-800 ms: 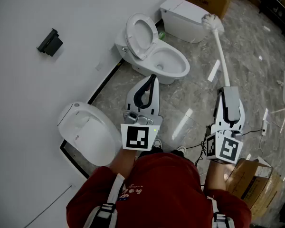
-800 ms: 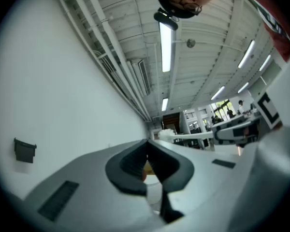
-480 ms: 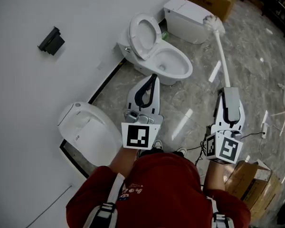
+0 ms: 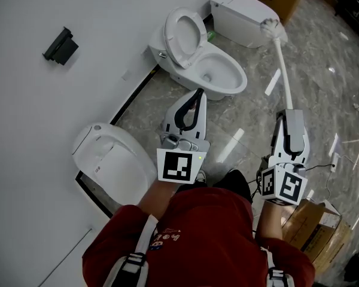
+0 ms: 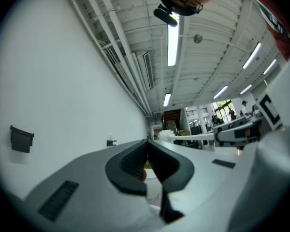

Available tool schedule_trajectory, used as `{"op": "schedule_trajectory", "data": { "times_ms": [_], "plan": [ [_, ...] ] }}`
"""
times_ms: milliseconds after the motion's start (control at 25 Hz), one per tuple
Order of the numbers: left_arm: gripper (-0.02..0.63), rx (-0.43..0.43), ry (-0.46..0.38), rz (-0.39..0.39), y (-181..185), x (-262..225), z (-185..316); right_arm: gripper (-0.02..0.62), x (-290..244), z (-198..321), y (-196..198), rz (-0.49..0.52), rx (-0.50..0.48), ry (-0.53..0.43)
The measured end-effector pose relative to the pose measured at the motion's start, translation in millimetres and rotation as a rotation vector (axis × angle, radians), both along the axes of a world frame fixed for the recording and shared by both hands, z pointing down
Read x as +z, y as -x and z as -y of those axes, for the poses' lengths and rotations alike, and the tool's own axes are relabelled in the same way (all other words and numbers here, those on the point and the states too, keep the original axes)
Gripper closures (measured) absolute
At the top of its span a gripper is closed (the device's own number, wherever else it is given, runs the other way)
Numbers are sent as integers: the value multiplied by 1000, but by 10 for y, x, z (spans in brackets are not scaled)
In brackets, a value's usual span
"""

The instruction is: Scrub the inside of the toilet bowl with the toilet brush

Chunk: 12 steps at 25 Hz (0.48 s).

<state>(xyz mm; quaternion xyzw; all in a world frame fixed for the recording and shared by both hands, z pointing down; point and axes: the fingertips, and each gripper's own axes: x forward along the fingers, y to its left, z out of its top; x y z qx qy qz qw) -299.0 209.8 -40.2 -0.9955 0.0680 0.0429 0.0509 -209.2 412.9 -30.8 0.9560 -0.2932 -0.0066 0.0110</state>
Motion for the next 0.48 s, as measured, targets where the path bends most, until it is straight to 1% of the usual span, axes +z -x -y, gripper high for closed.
{"op": "schedule_trajectory", "data": {
  "times_ms": [120,240,360,480],
  "plan": [
    [604,-7,0,13,-253,104,31,449,159,60,-274,27,-13,-15],
    [604,-26,1,29,-634,223,59,449,299,121,-673,44,-30,-7],
    [604,-59,-11,43,-1167,306,100,449,414,181,-1237,58,-66,-16],
    [604,-101,-47,34,-1735,315,165,449,534,230,-1885,103,-106,-35]
  ]
}}
